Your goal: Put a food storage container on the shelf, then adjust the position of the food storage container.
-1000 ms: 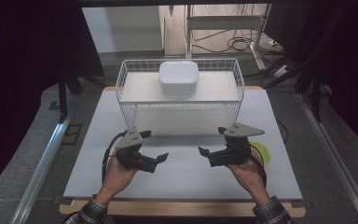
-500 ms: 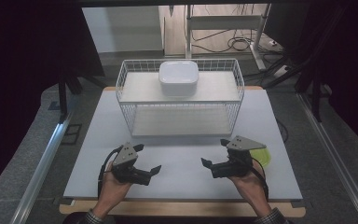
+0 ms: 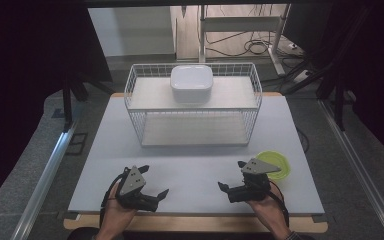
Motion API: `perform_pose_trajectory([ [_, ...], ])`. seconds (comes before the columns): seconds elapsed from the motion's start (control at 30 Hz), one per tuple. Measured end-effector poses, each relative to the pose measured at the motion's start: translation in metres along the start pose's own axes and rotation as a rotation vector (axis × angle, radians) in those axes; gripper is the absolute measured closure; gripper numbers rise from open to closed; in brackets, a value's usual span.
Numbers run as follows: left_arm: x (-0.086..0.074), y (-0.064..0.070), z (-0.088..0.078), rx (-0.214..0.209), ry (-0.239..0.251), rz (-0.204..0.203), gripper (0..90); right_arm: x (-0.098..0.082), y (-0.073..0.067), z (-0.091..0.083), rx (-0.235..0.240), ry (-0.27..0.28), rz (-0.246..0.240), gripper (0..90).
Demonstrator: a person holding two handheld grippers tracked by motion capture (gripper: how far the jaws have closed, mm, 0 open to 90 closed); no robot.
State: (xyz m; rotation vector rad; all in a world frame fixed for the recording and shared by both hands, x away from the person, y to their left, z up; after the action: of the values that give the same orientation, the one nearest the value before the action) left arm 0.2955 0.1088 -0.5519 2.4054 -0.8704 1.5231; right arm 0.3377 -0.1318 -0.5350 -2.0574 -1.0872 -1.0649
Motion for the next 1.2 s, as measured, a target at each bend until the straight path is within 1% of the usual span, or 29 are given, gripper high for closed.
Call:
perform_pose_trajectory([
  [0.03, 0.000, 0.000, 0.000, 0.000, 0.000, 0.000, 2.1, -0.003, 0.000, 0.001, -0.001, -0.011, 0.001, 2.0],
  [0.07, -0.003, 0.001, -0.001, 0.000, -0.005, 0.001, 2.1, -0.003, 0.000, 0.001, -0.001, -0.011, 0.001, 2.0],
  [0.13, -0.009, 0.002, -0.002, -0.003, -0.018, 0.000, 2.1, -0.010, 0.001, 0.001, -0.002, -0.033, 0.002, 2.0],
  [0.2, -0.013, 0.003, -0.002, -0.005, -0.030, -0.002, 2.1, -0.013, 0.002, 0.001, -0.006, -0.042, 0.008, 2.0],
  [0.3, -0.014, 0.002, -0.003, -0.001, -0.032, -0.003, 2.1, -0.015, 0.005, 0.000, -0.011, -0.045, 0.018, 2.0],
  [0.37, -0.014, 0.001, -0.003, 0.000, -0.029, -0.005, 2.1, -0.015, 0.008, -0.001, -0.029, -0.046, 0.030, 2.0],
  [0.4, -0.014, 0.001, -0.003, 0.000, -0.029, -0.005, 2.0, -0.014, 0.009, -0.002, -0.041, -0.050, 0.032, 2.0],
  [0.43, -0.014, 0.002, -0.002, -0.002, -0.030, -0.006, 2.0, -0.014, 0.009, -0.002, -0.041, -0.050, 0.032, 2.0],
  [0.5, -0.016, 0.001, -0.001, -0.005, -0.036, -0.010, 2.1, -0.013, 0.013, -0.004, -0.073, -0.067, 0.029, 0.7],
  [0.53, -0.016, 0.001, -0.001, -0.005, -0.036, -0.010, 2.1, -0.013, 0.013, -0.004, -0.073, -0.067, 0.029, 0.7],
  [0.57, -0.016, 0.001, -0.001, -0.006, -0.036, -0.012, 2.1, -0.013, 0.016, -0.006, -0.083, -0.074, 0.033, 0.3],
  [0.6, -0.016, 0.001, -0.001, -0.006, -0.036, -0.013, 2.1, -0.012, 0.018, -0.008, -0.090, -0.069, 0.039, 0.2],
  [0.7, -0.016, 0.000, -0.001, -0.007, -0.036, -0.018, 2.1, -0.007, 0.026, -0.016, -0.102, -0.036, 0.091, 0.4],
  [0.73, -0.017, 0.000, -0.001, -0.008, -0.037, -0.018, 2.0, -0.006, 0.032, -0.023, -0.120, -0.034, 0.104, 5.6],
  [0.77, -0.017, 0.000, 0.000, -0.009, -0.039, -0.020, 2.0, -0.006, 0.032, -0.023, -0.120, -0.034, 0.104, 5.6],
  [0.8, -0.017, 0.000, 0.000, -0.010, -0.040, -0.021, 2.1, -0.004, 0.036, -0.028, -0.138, -0.025, 0.103, 10.3],
  [0.83, -0.018, 0.000, 0.000, -0.012, -0.042, -0.023, 2.1, -0.002, 0.043, -0.038, -0.167, -0.013, 0.106, 21.0],
  [0.9, -0.018, 0.000, 0.001, -0.014, -0.045, -0.023, 2.1, -0.001, 0.051, -0.047, -0.199, 0.005, 0.110, 30.8],
  [0.93, -0.018, 0.000, 0.001, -0.014, -0.045, -0.023, 2.1, -0.001, 0.051, -0.047, -0.199, 0.005, 0.110, 30.8],
  [1.0, -0.019, 0.000, 0.001, -0.015, -0.047, -0.024, 2.1, -0.001, 0.059, -0.056, -0.215, 0.009, 0.121, 43.2],
  [1.07, -0.019, 0.000, 0.001, -0.016, -0.049, -0.026, 2.1, -0.003, 0.066, -0.063, -0.225, 0.005, 0.125, 55.0],
  [1.1, -0.019, 0.000, 0.002, -0.016, -0.050, -0.028, 2.1, -0.006, 0.075, -0.070, -0.242, -0.005, 0.129, 62.7],
  [1.13, -0.019, 0.000, 0.002, -0.017, -0.051, -0.030, 2.1, -0.006, 0.075, -0.070, -0.242, -0.005, 0.129, 62.7],
  [1.17, -0.020, 0.000, 0.002, -0.018, -0.052, -0.030, 2.1, -0.009, 0.083, -0.076, -0.268, -0.011, 0.125, 69.9],
  [1.2, -0.020, -0.001, 0.002, -0.018, -0.054, -0.031, 2.1, -0.011, 0.087, -0.079, -0.281, -0.016, 0.127, 72.8],
])
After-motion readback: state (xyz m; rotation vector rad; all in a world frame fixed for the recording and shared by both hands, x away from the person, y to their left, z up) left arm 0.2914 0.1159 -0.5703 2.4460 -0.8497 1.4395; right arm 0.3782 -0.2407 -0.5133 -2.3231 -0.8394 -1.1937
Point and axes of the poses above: each handheld gripper's, and its own axes: z roughly forward along the jaws, x roughly out of its top, y roughly to its right, the point moved 10 cm from there along z, roughly forward along the jaws, and after that the axes turned 12 degrees about x, right-handed, at the moved point
